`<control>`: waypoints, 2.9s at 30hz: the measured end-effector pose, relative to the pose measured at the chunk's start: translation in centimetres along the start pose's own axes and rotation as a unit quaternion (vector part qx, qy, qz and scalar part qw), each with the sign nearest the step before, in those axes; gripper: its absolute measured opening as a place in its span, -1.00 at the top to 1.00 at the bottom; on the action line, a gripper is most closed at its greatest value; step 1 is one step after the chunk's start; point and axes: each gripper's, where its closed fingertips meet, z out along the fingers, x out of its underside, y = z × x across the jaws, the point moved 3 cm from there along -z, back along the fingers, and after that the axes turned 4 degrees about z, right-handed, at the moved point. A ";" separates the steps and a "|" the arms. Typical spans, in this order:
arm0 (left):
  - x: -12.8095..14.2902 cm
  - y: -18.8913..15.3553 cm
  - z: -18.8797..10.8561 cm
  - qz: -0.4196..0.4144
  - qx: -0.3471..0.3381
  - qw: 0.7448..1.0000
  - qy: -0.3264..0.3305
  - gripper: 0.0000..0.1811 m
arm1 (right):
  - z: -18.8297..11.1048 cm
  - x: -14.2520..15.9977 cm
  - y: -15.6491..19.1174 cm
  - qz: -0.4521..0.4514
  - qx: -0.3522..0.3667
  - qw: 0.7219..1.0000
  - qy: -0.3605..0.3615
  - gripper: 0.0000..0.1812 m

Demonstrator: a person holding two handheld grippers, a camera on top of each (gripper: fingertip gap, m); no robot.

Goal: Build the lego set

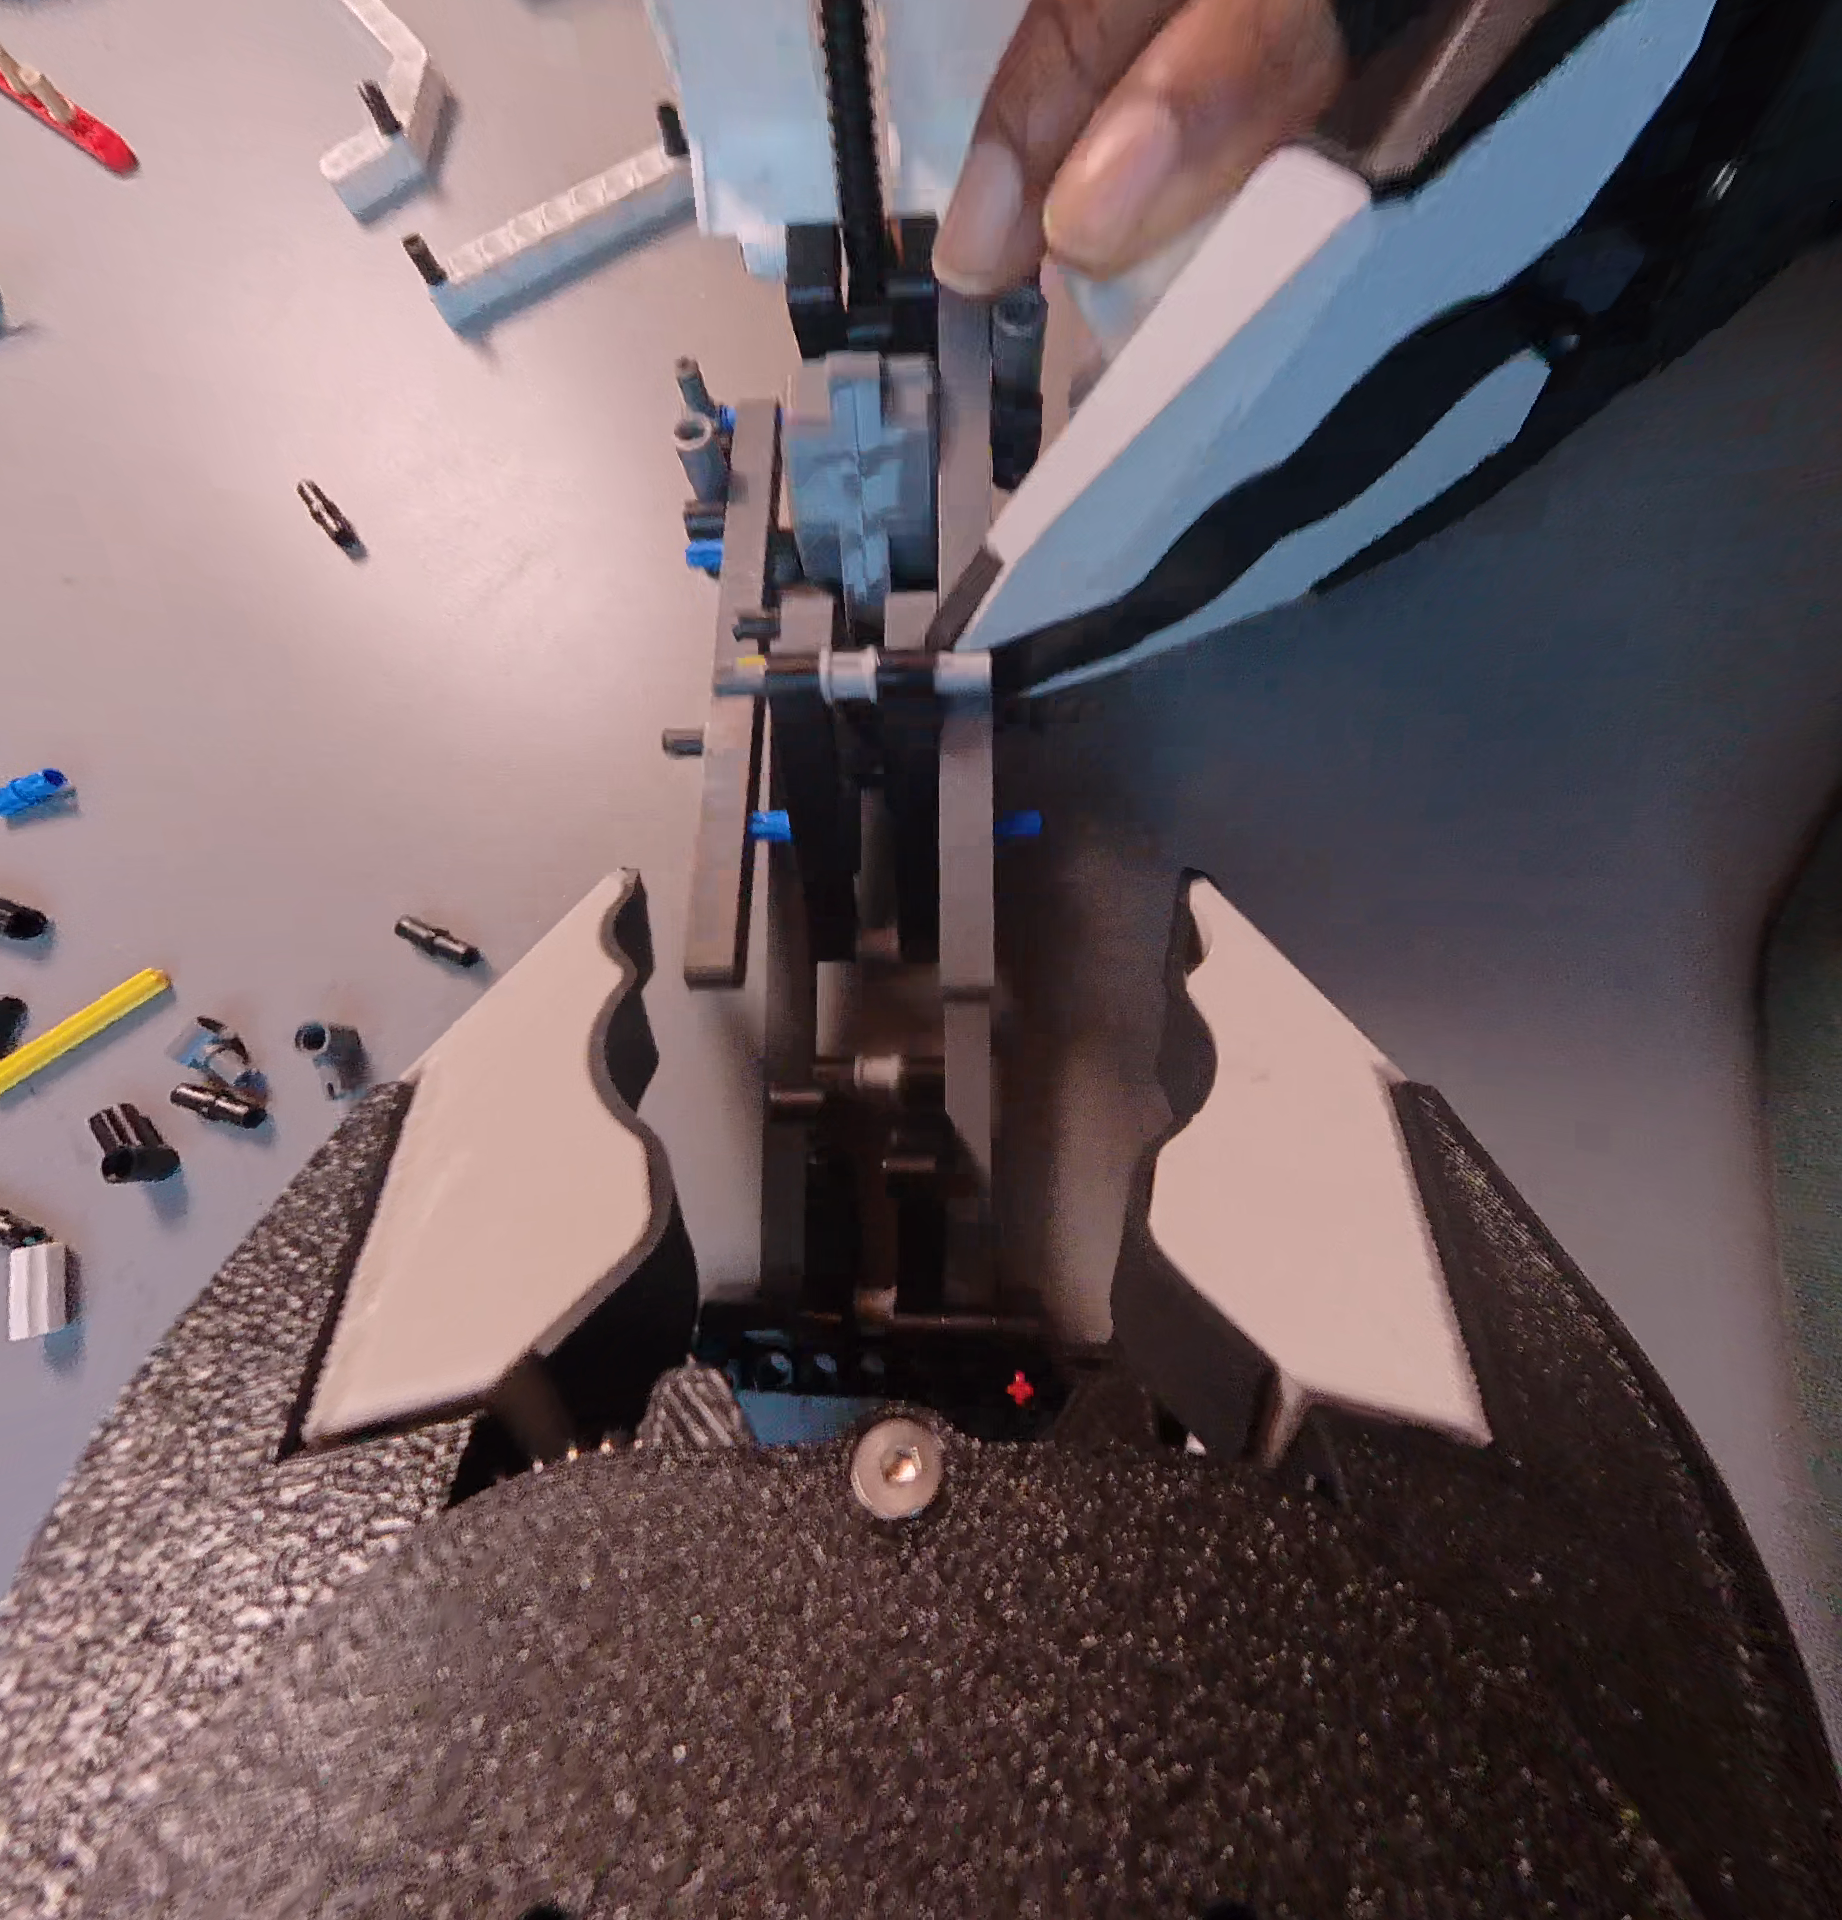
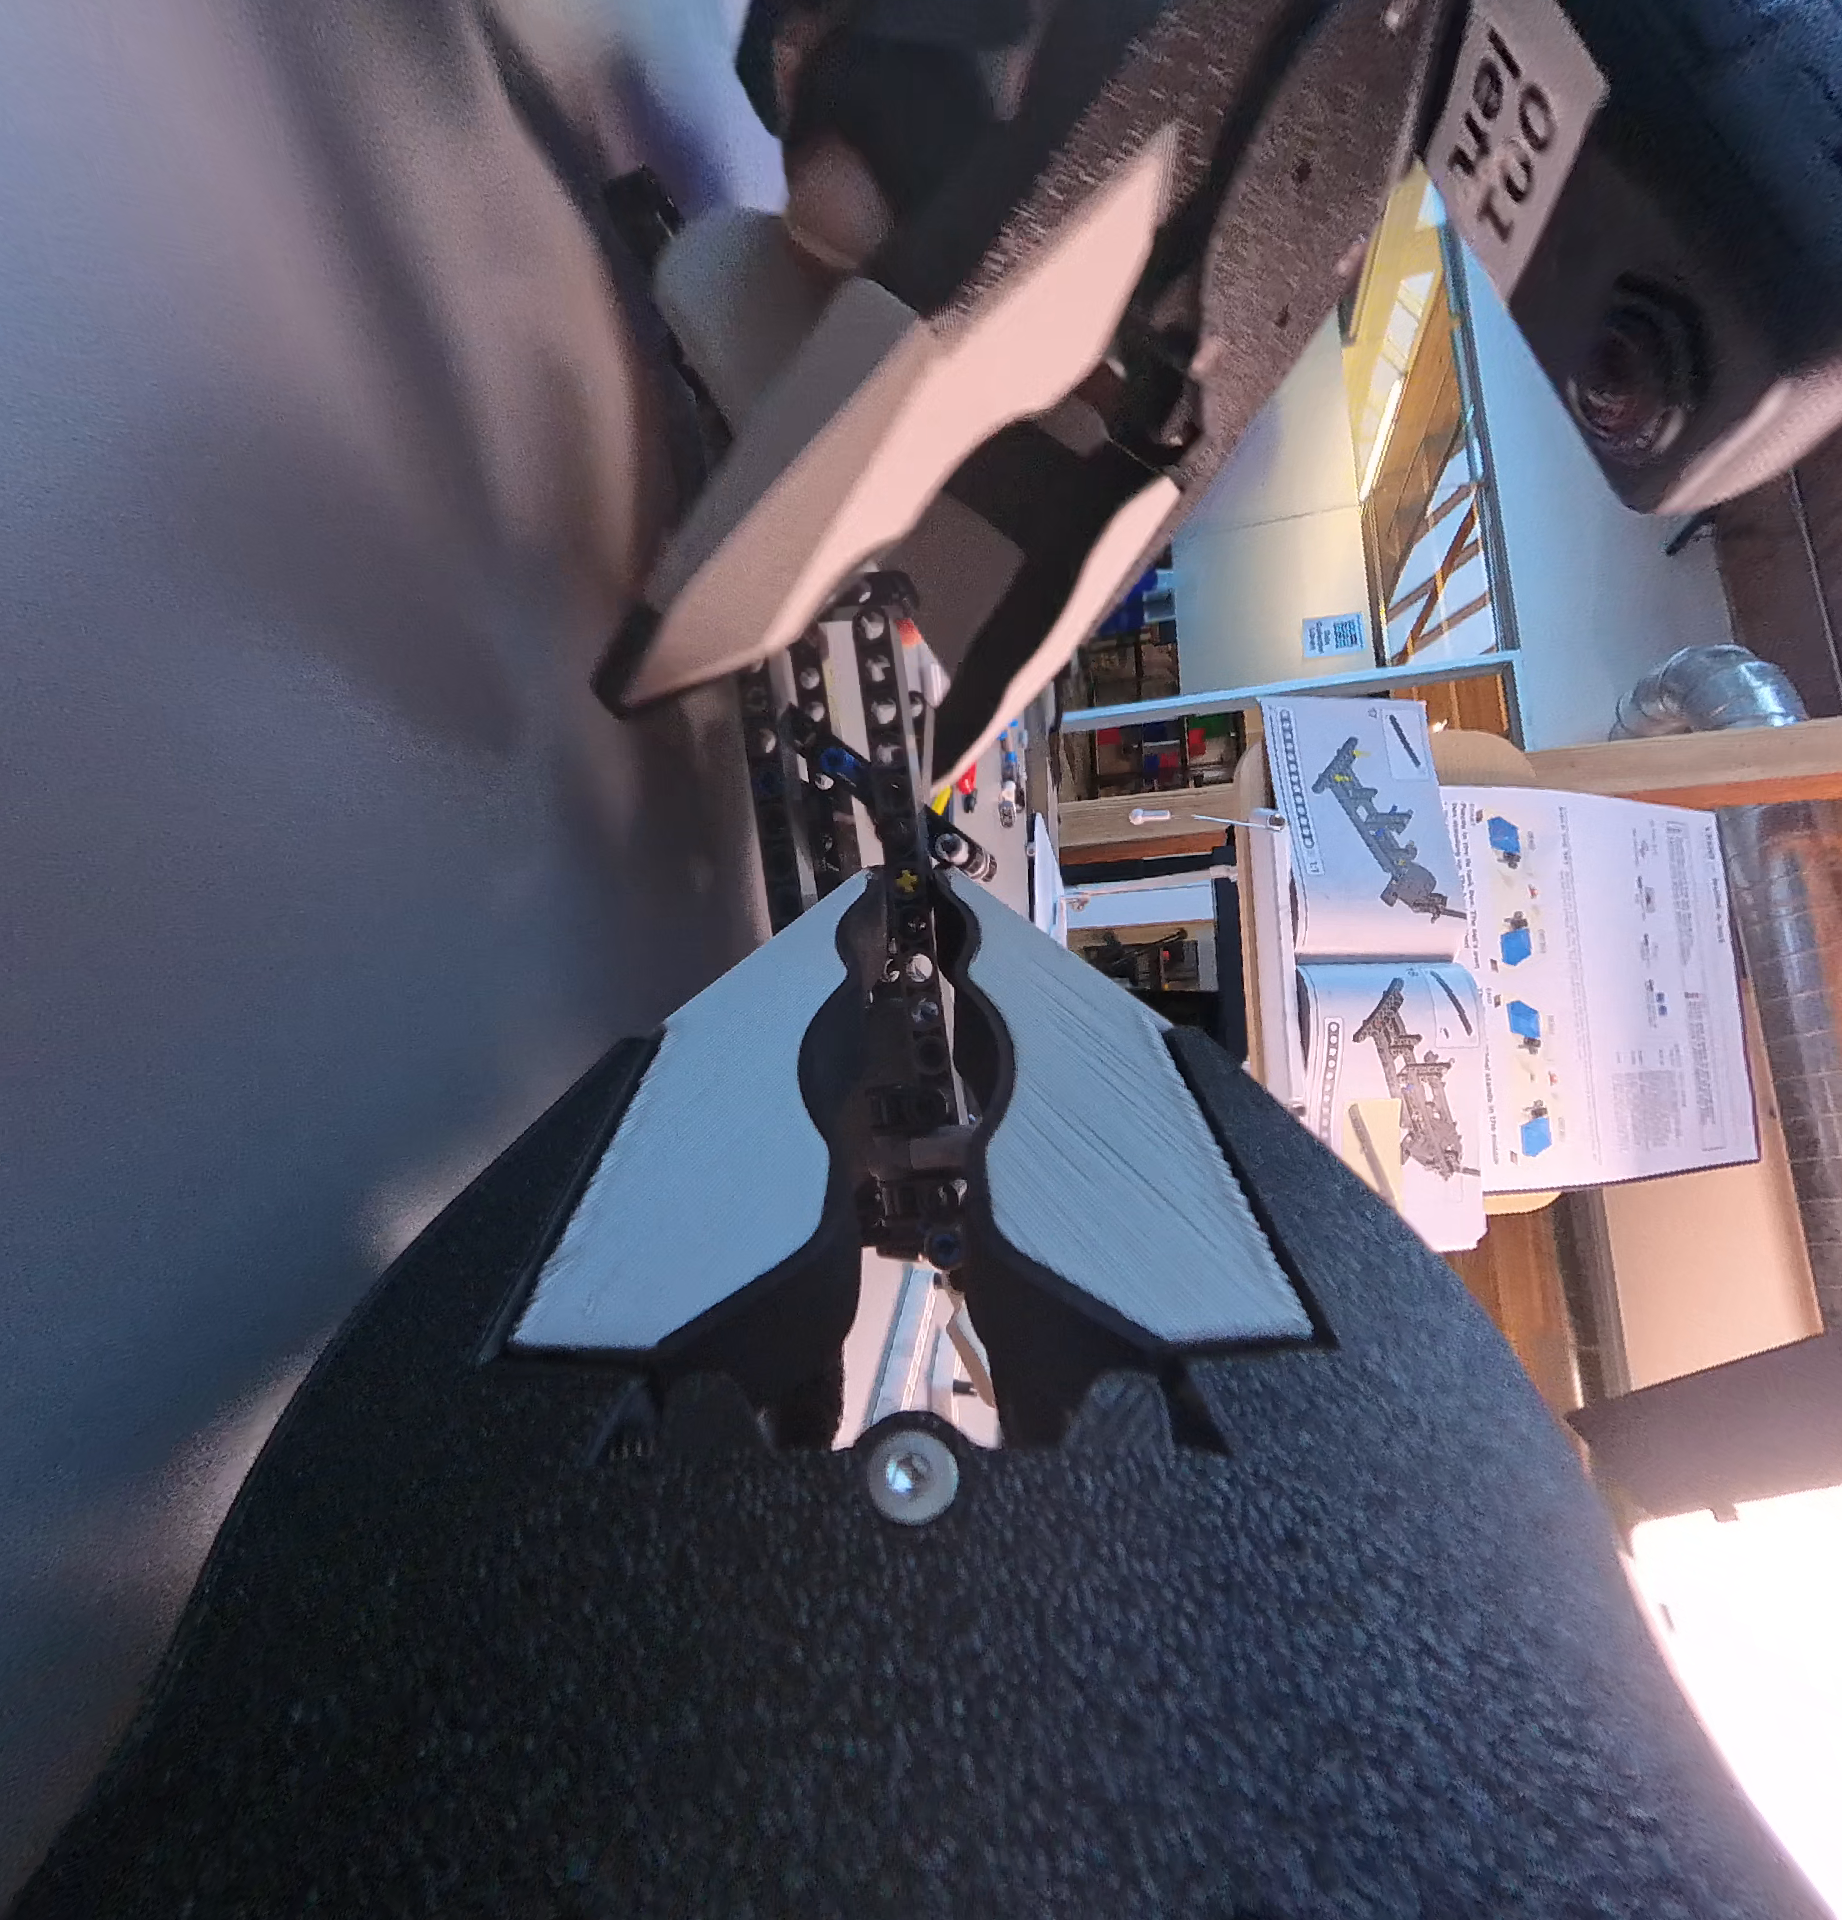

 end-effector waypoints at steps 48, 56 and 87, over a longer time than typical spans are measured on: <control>1.2 1.6 0.1 0.011 0.043 0.998 0.037 0.46 | -2.5 -0.9 0.7 -0.024 -0.005 0.996 -0.088 0.96; 1.7 2.2 -0.4 0.012 0.041 0.998 0.046 0.46 | -5.8 -1.0 0.8 0.007 -0.049 0.995 -0.092 0.96; -1.9 3.4 -2.0 0.010 0.052 0.997 -0.052 0.47 | 2.0 4.8 -3.0 0.385 -0.310 0.868 0.044 0.69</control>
